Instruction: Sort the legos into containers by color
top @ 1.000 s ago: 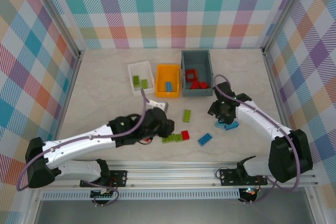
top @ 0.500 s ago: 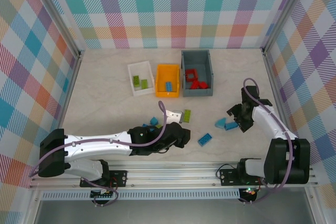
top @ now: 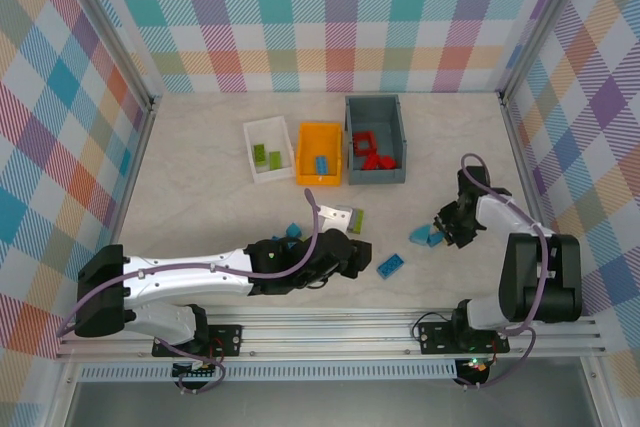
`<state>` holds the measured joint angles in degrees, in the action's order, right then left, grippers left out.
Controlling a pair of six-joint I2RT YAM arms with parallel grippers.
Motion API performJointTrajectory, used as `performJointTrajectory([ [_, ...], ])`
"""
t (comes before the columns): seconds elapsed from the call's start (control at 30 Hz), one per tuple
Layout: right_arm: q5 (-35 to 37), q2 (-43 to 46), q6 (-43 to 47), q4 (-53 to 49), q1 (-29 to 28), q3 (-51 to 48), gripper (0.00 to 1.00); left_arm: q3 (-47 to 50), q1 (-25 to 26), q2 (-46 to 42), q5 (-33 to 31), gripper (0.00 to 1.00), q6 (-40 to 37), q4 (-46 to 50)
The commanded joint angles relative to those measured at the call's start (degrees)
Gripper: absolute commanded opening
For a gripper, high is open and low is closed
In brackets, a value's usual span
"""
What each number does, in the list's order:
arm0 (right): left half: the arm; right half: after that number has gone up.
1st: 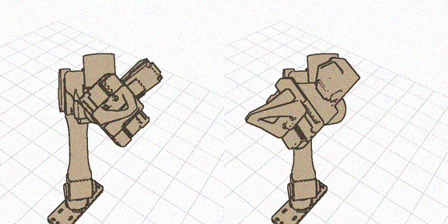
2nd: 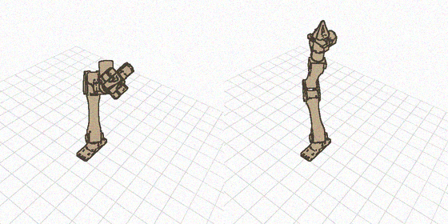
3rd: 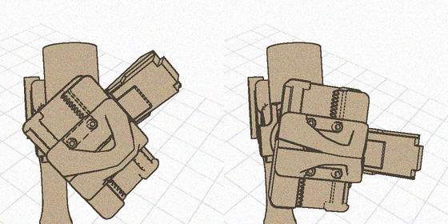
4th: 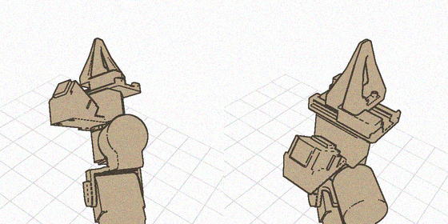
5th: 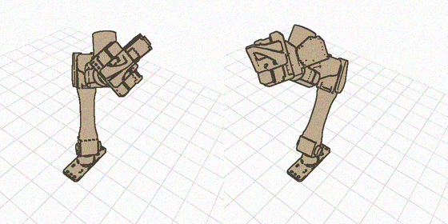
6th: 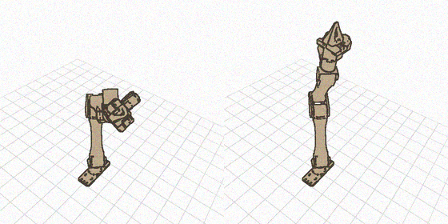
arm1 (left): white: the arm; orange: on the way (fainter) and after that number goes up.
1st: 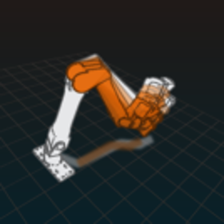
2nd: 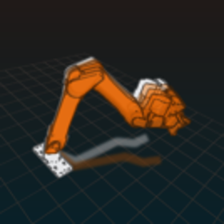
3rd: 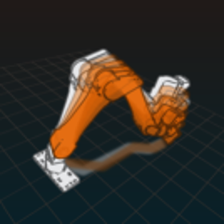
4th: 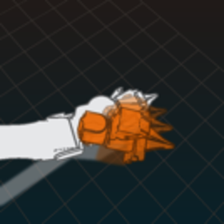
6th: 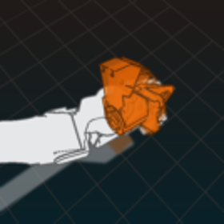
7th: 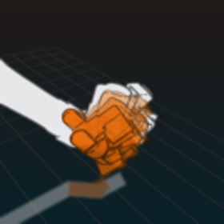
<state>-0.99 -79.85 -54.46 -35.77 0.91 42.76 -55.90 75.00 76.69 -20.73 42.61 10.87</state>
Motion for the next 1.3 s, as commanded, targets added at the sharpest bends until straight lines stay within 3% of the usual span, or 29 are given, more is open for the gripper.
performJointTrajectory([
  [0.0, 5.5, 7.2, 3.9, -0.9, -5.1, 3.8, 0.15, -3.9, 0.4, -4.0, -7.4, 0.38, -0.3, 6.4],
  [0.1, 13.1, 8.0, 10.7, -2.2, -18.9, 13.5, 0.16, -5.7, -2.2, -8.0, -11.7, 0.4, 1.0, 13.3],
  [0.2, 15.2, 1.4, 16.4, -1.2, -31.0, 23.8, 0.16, -6.0, -4.9, -12.9, -15.8, 0.4, 3.0, 19.2],
  [0.3, 15.5, -9.5, 20.4, -1.6, -38.5, 35.6, 0.16, -5.7, -7.4, -17.3, -19.8, 0.4, 5.3, 24.9],
  [0.37, 14.1, -16.9, 21.3, -2.9, -40.5, 43.6, 0.16, -5.0, -8.7, -20.0, -21.7, 0.4, 7.1, 28.2],
  [0.53, 13.5, -34.3, 21.9, -6.4, -40.9, 62.3, 0.16, -2.4, -10.2, -25.3, -24.0, 0.4, 9.9, 31.8],
  [0.77, 10.9, -53.5, 21.2, -15.3, -38.4, 86.1, 0.17, -0.5, -10.4, -25.9, -22.9, 0.4, 10.9, 32.8],
  [1.03, 3.8, -61.8, 20.7, -16.8, -35.4, 95.0, 0.27, 0.9, -10.6, -23.4, -19.8, 0.4, 11.2, 30.8],
  [1.27, 0.5, -63.3, 21.7, -18.1, -35.2, 99.3, 0.31, 1.7, -10.6, -21.6, -18.5, 0.4, 11.3, 29.0],
])
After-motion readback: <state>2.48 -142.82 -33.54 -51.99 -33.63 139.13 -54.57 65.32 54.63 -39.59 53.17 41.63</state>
